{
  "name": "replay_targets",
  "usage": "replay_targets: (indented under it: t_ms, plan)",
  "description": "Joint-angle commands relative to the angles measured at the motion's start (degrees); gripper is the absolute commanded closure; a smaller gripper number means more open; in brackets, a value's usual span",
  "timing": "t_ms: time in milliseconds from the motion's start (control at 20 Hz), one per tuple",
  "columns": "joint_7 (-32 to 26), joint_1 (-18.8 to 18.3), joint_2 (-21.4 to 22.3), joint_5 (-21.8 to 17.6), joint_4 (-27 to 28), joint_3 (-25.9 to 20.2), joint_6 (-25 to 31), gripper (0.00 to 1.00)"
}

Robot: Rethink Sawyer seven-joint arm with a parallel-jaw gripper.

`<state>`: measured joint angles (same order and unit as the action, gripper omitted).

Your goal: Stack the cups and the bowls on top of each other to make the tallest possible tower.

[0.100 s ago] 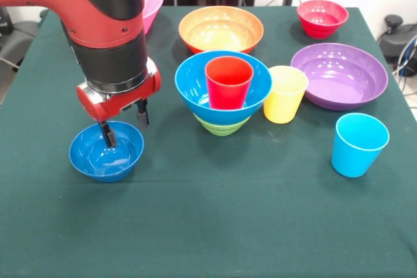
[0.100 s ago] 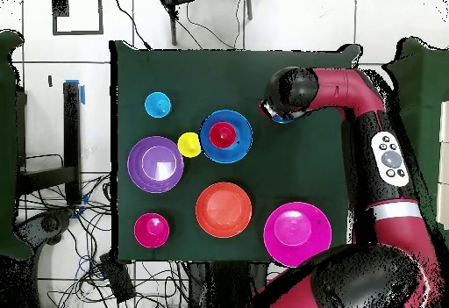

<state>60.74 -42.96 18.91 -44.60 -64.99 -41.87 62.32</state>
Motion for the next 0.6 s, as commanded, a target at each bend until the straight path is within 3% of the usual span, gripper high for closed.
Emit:
replay_targets:
  t_ms: [50,600]
  plan:
    - [-12.4,1.6,-1.5,-4.1,-1.6,3.1,-1.7,0.00]
    - [-12.3,1.0,-2.1,-4.5,-2.9,3.3,-2.7,0.00]
